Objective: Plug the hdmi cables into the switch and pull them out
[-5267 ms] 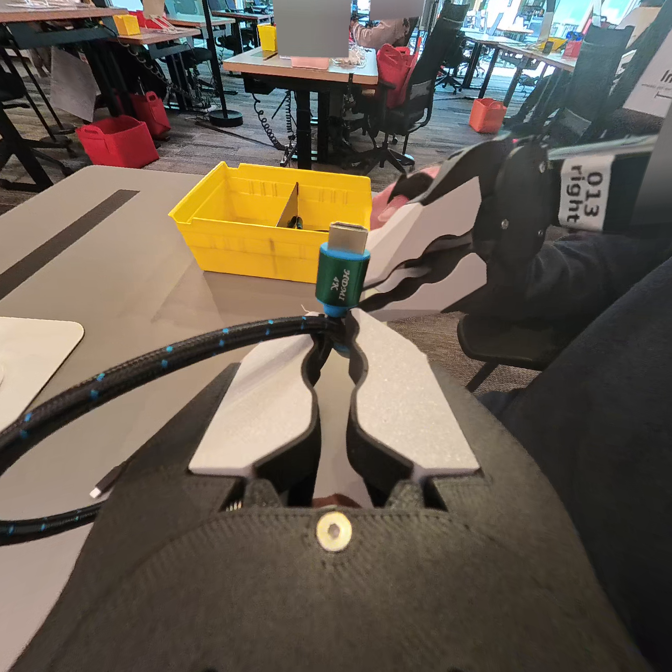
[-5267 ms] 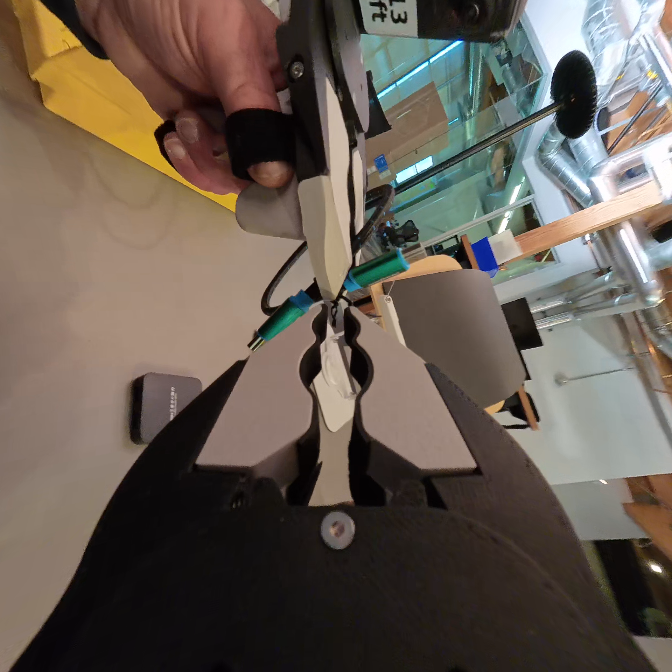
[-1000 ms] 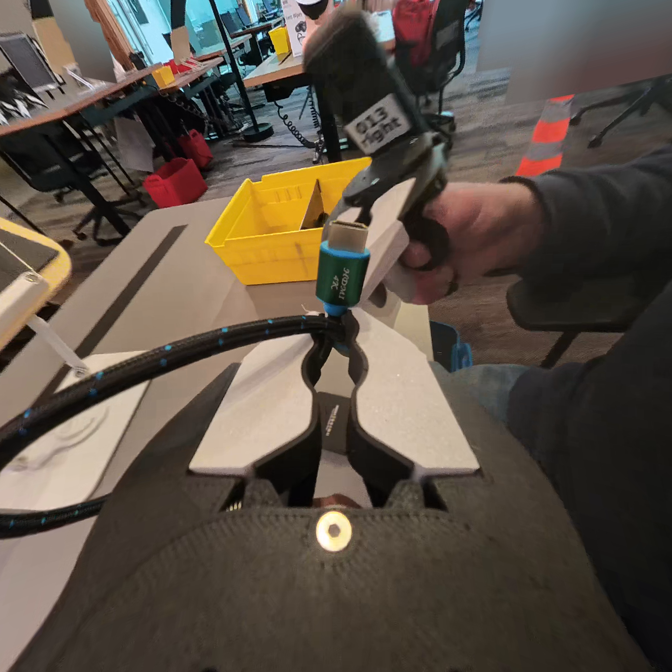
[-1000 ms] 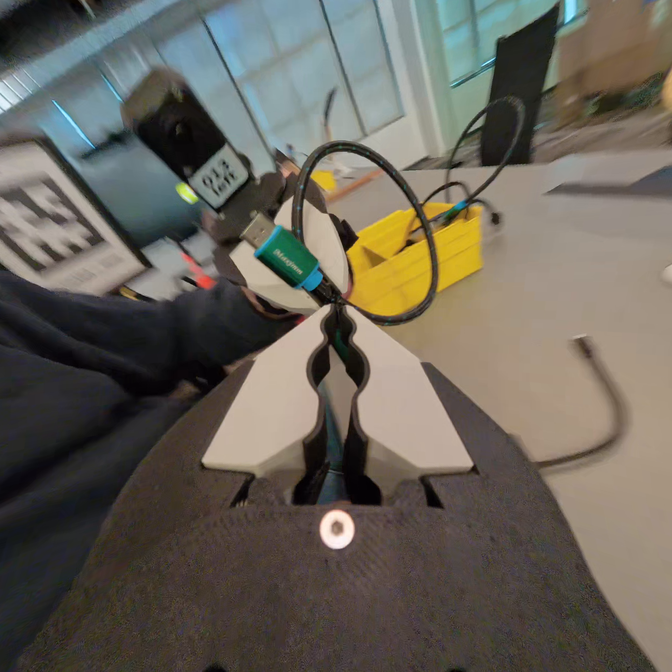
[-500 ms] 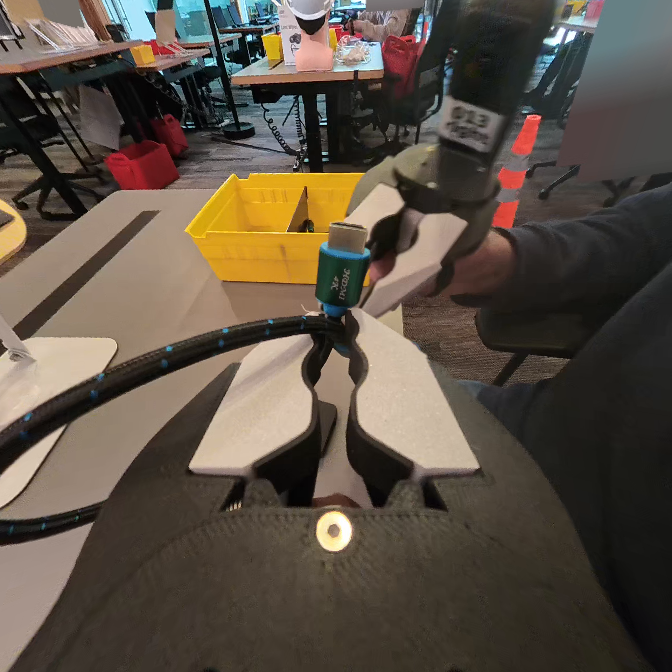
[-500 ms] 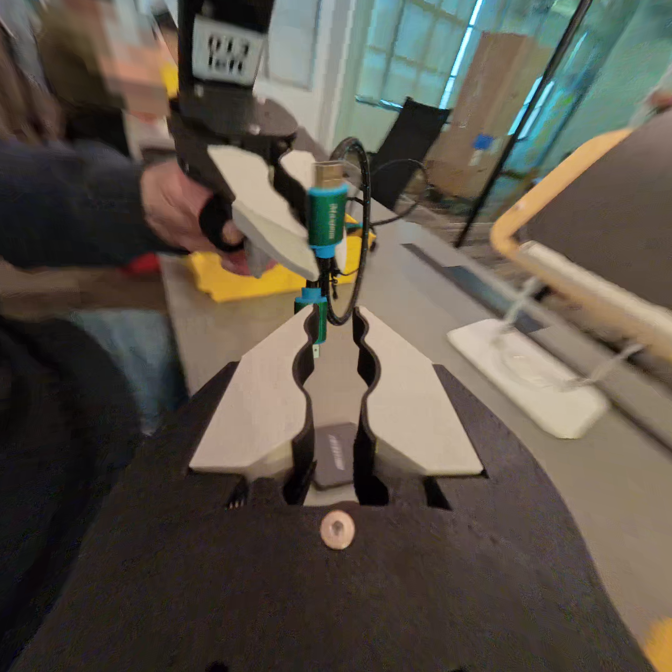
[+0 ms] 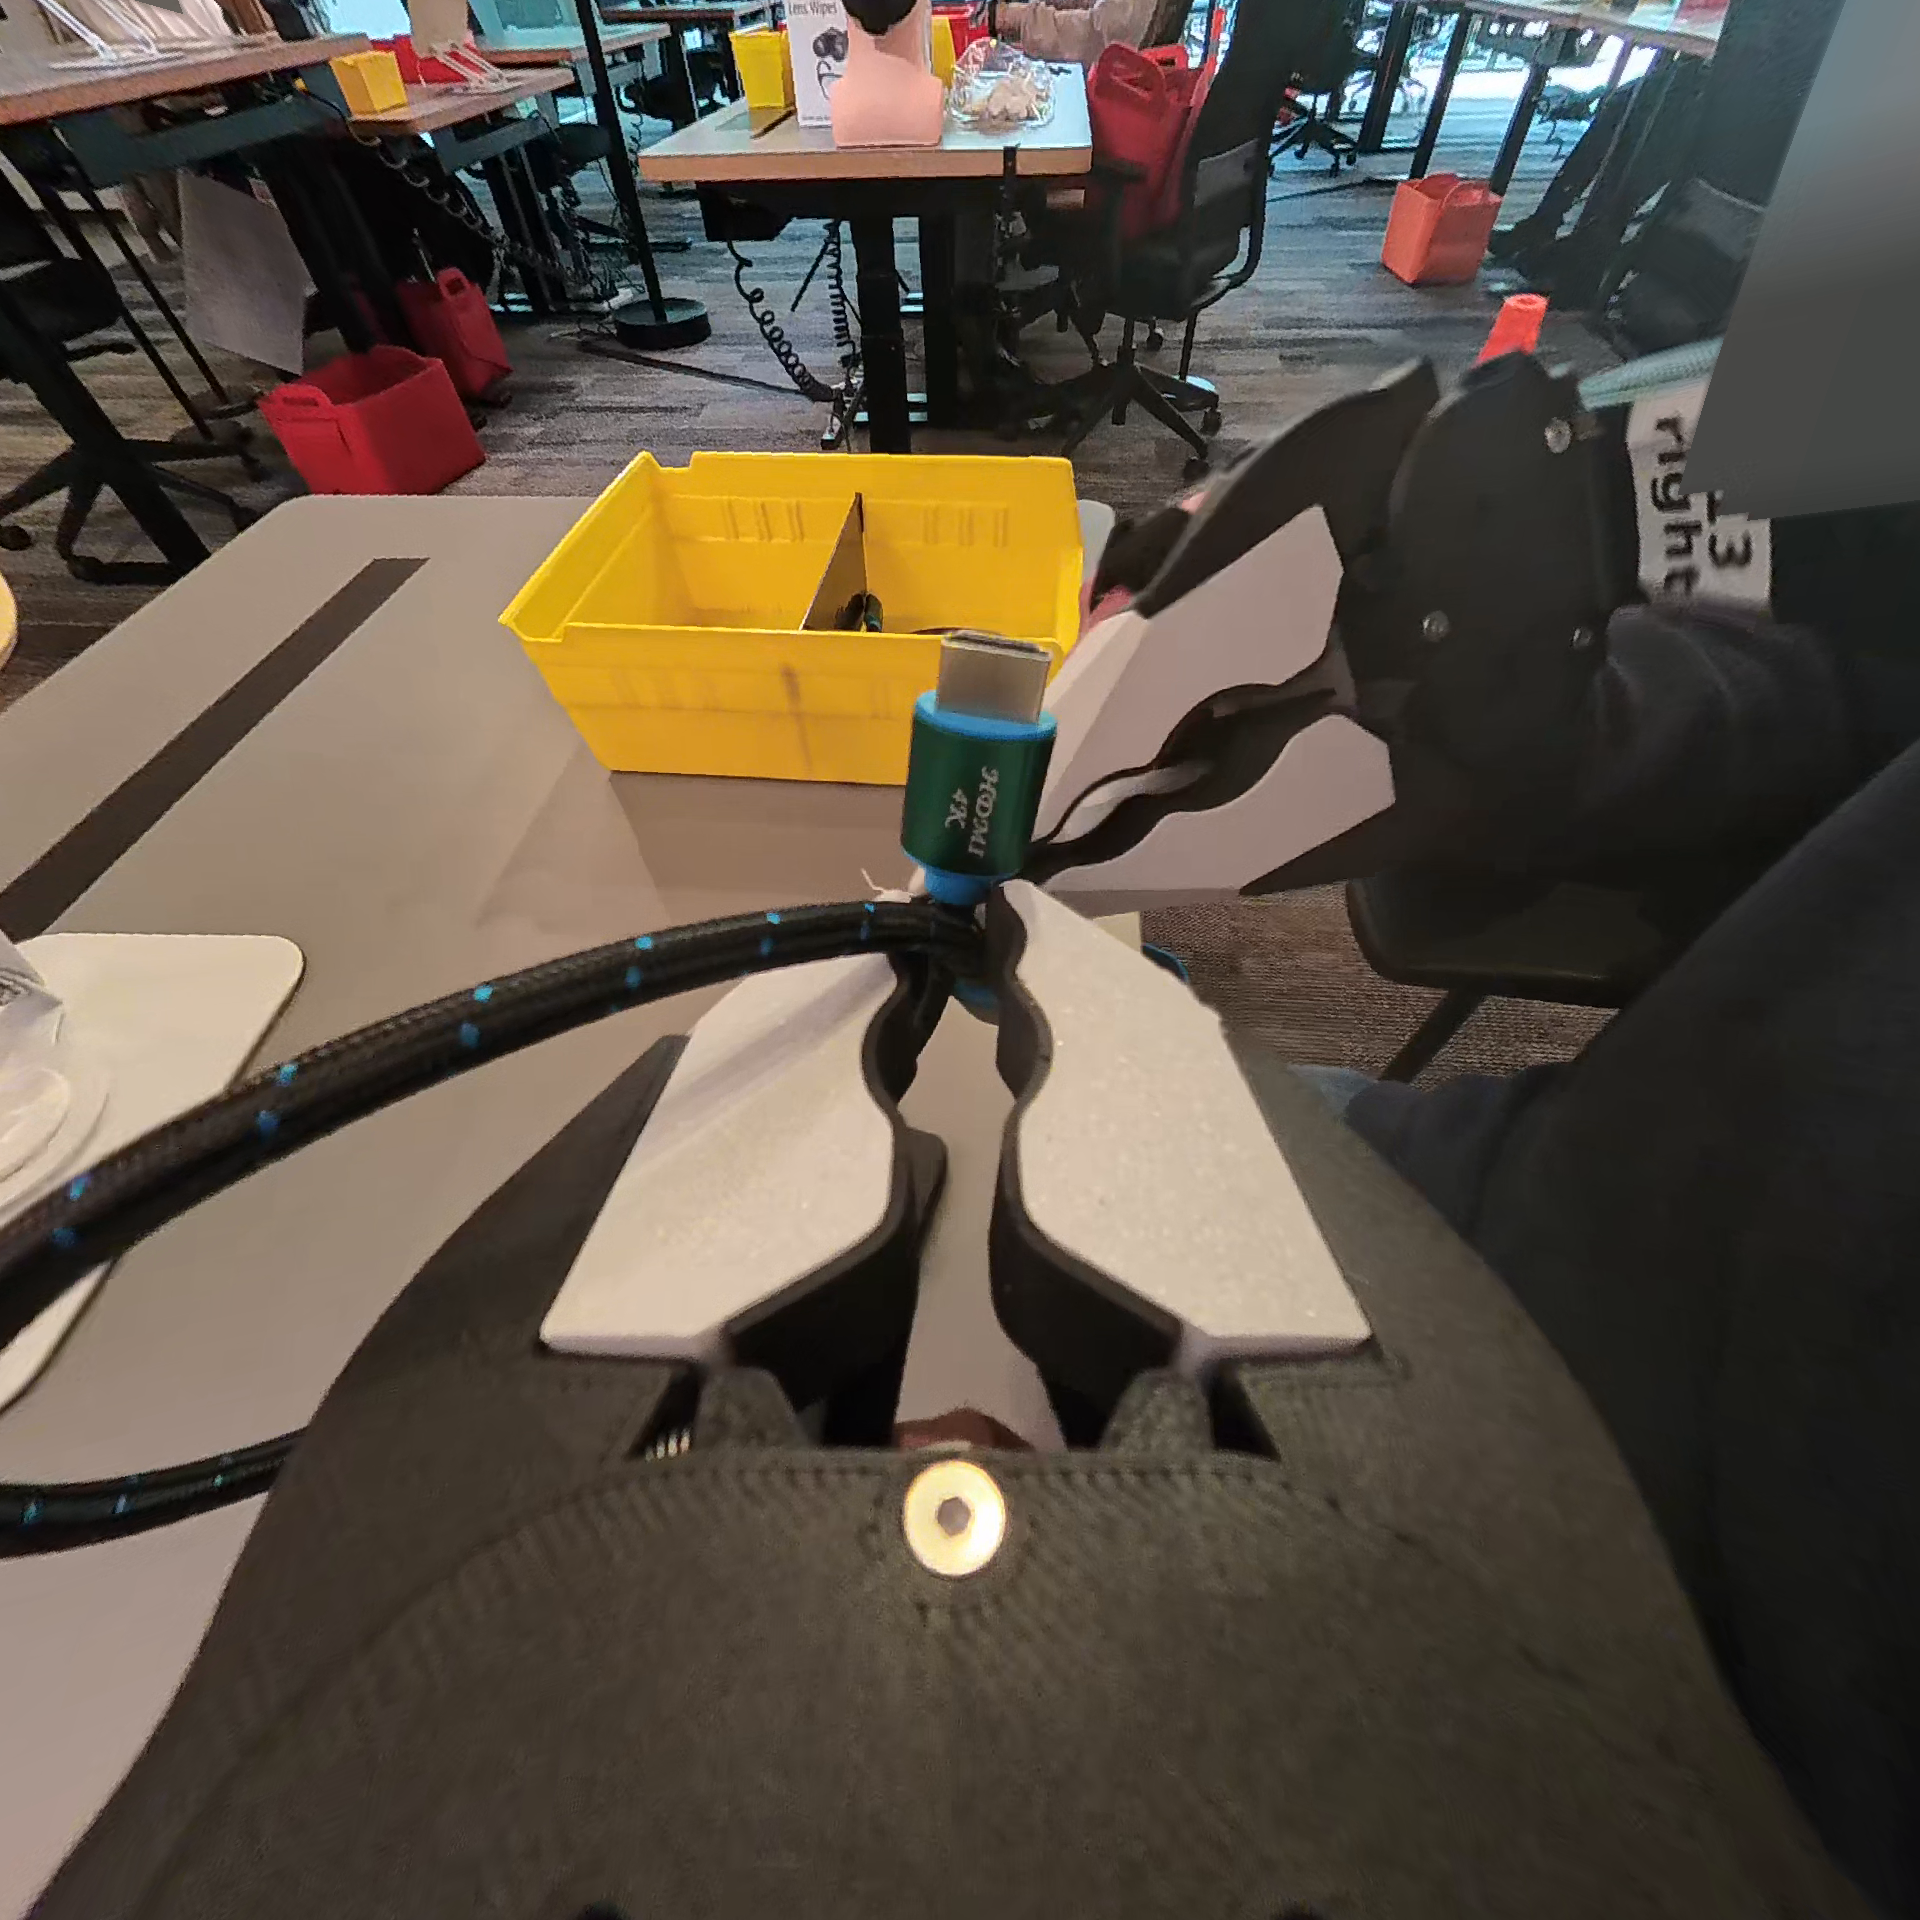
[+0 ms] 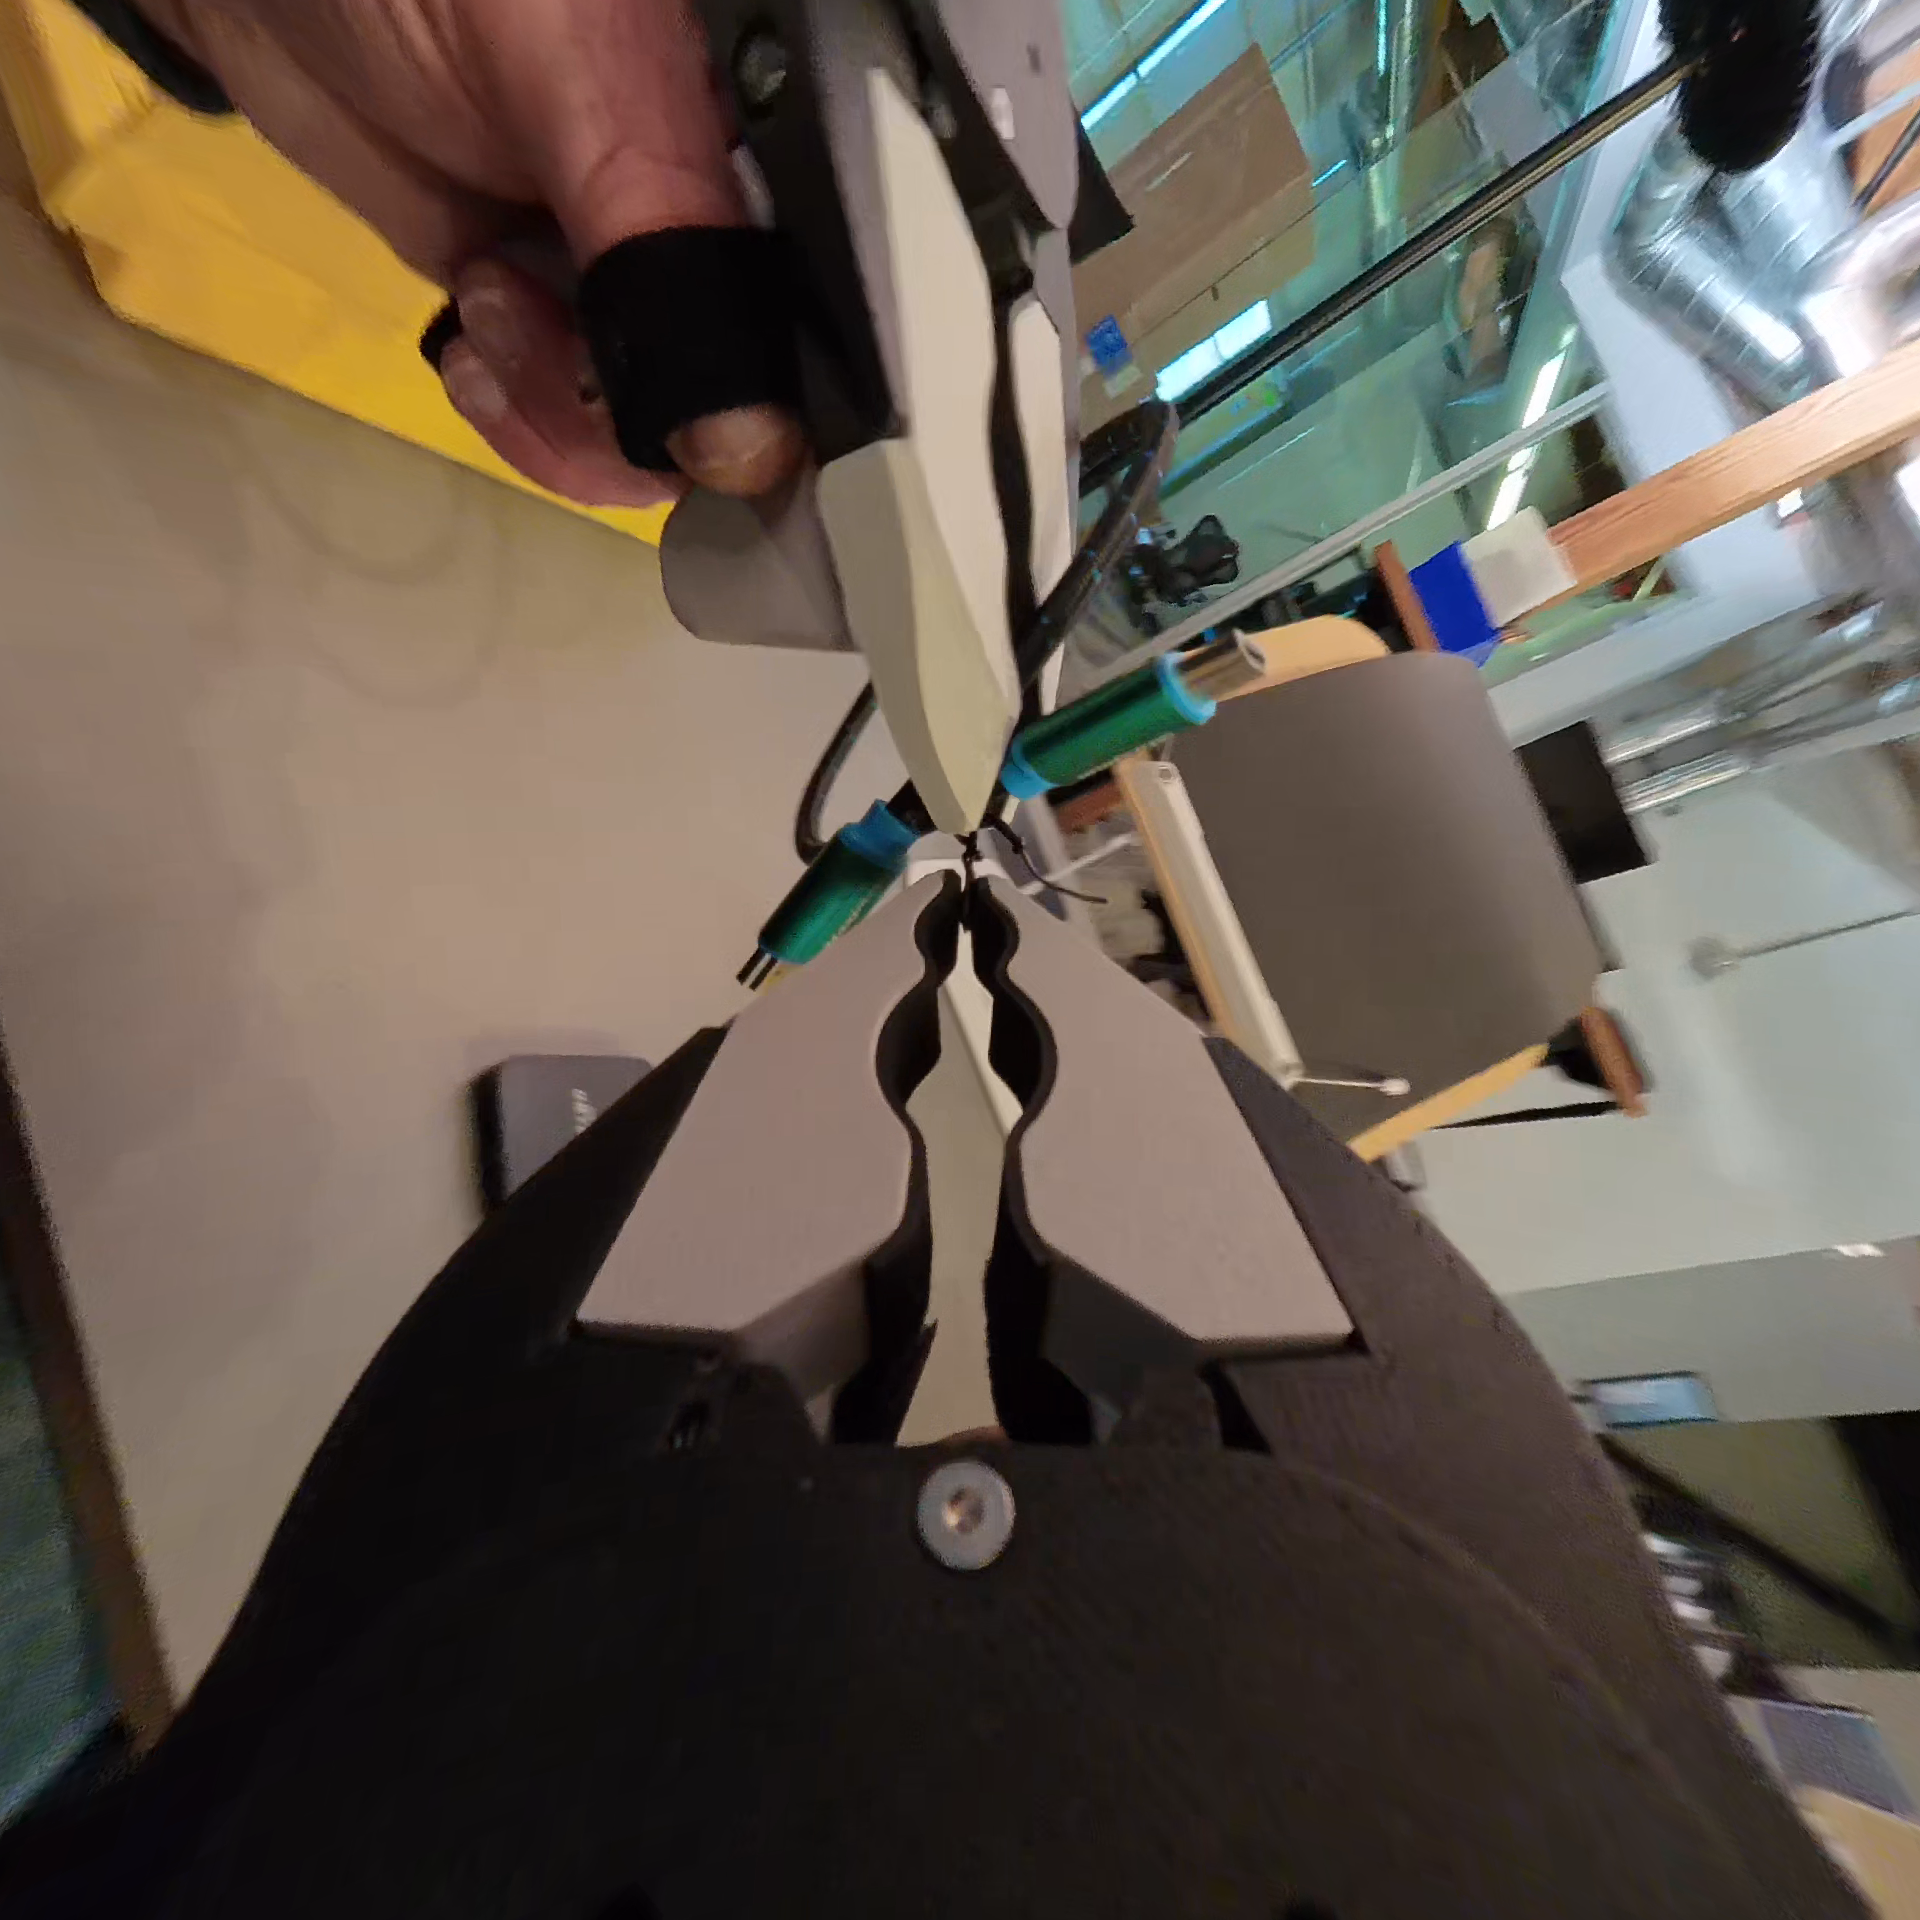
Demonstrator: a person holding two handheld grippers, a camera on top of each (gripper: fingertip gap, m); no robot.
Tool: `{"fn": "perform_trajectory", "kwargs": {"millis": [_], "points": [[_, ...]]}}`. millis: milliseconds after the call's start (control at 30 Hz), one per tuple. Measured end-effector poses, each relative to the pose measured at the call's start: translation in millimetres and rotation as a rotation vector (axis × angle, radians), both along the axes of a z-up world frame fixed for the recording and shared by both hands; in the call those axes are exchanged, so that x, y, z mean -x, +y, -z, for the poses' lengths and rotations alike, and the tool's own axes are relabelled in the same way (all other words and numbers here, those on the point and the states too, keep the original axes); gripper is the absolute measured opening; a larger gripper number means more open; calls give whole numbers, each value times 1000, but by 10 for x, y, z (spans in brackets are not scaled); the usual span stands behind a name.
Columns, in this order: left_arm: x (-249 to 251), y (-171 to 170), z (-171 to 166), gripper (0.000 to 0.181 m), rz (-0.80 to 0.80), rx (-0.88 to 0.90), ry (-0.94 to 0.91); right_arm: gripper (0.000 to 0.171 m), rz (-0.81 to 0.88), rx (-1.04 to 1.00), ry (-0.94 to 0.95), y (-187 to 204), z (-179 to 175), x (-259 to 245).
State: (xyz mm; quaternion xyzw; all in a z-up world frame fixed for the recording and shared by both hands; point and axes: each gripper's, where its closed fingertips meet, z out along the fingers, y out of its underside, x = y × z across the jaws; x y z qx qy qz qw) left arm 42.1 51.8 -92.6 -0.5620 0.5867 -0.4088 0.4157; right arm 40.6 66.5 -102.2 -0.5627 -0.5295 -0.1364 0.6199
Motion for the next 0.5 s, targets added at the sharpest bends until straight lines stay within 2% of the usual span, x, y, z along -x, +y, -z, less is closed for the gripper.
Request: {"fn": "perform_trajectory", "kwargs": {"millis": [100,200,367,433,500], "points": [[-8,11,17,10,-18,-91,12,0,-67,243,241,-14,28,11],[-16,-10,-16,10,-23,-189,7,0,-190,519,571,-74,-30,31],[-22,-41,-44,10,-26,-347,8,0,-458,1100,1130,-186,-103,64],[-24,-62,-48,10,-27,-432,17,0,-550,1259,1282,-212,-110,60],[-24,-61,-22,10,-32,-507,35,0,-574,1320,1346,-214,-84,61]]}}
